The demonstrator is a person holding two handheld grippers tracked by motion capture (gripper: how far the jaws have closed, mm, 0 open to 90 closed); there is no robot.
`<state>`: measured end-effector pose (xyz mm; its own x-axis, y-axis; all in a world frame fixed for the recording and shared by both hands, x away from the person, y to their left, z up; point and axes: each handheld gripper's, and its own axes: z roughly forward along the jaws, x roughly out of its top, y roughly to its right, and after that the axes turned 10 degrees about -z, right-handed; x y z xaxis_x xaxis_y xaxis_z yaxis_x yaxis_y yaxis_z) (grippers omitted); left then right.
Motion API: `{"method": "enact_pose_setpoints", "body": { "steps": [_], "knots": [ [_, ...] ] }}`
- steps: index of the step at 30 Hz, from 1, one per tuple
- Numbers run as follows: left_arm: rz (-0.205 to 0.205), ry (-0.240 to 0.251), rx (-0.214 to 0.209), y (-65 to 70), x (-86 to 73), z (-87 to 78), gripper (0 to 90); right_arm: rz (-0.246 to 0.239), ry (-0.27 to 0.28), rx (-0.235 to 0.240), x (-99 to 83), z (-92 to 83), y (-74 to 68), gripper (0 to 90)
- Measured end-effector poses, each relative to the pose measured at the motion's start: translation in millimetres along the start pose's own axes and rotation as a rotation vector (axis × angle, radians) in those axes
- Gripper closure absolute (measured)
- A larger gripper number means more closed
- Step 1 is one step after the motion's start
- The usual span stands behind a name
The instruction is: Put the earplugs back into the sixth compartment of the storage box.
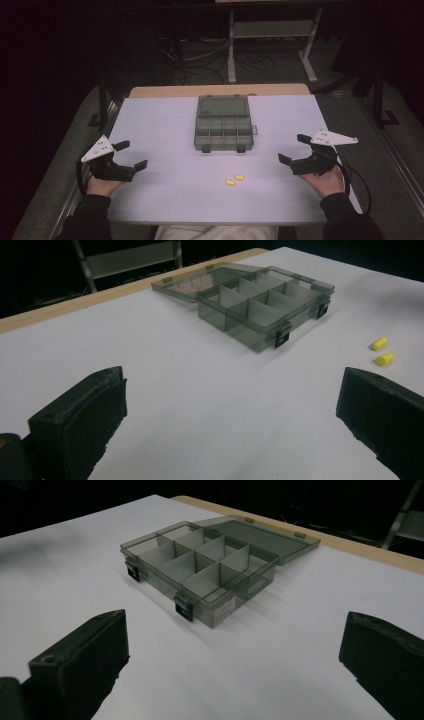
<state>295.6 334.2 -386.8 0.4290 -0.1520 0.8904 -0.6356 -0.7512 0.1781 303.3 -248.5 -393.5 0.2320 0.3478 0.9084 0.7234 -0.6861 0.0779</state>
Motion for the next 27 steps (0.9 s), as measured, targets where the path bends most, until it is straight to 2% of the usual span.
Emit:
{"method": "enact_pose_setpoints", "body": {
  "steps": [13,15,20,27],
  "knots": [
    [0.001,0.0,0.001,0.9,-0.3,-1.9,0.0,-0.01,-0.022,-0.015,-0.6,-0.4,-2.1,0.0],
    [0.013,-0.009,0.01,1.9,1.0,-2.8,0.0,-0.008,-0.022,-0.016,-0.9,-0.7,-2.2,0.0],
    [0.007,-0.024,-0.002,1.1,2.1,-2.4,0.0,-0.01,-0.022,-0.015,-0.7,-0.4,-2.2,0.0],
    [0.045,-0.05,-0.021,8.6,11.7,-0.1,0.0,-0.008,-0.018,-0.007,-0.2,-0.9,-2.5,0.0]
  ]
}}
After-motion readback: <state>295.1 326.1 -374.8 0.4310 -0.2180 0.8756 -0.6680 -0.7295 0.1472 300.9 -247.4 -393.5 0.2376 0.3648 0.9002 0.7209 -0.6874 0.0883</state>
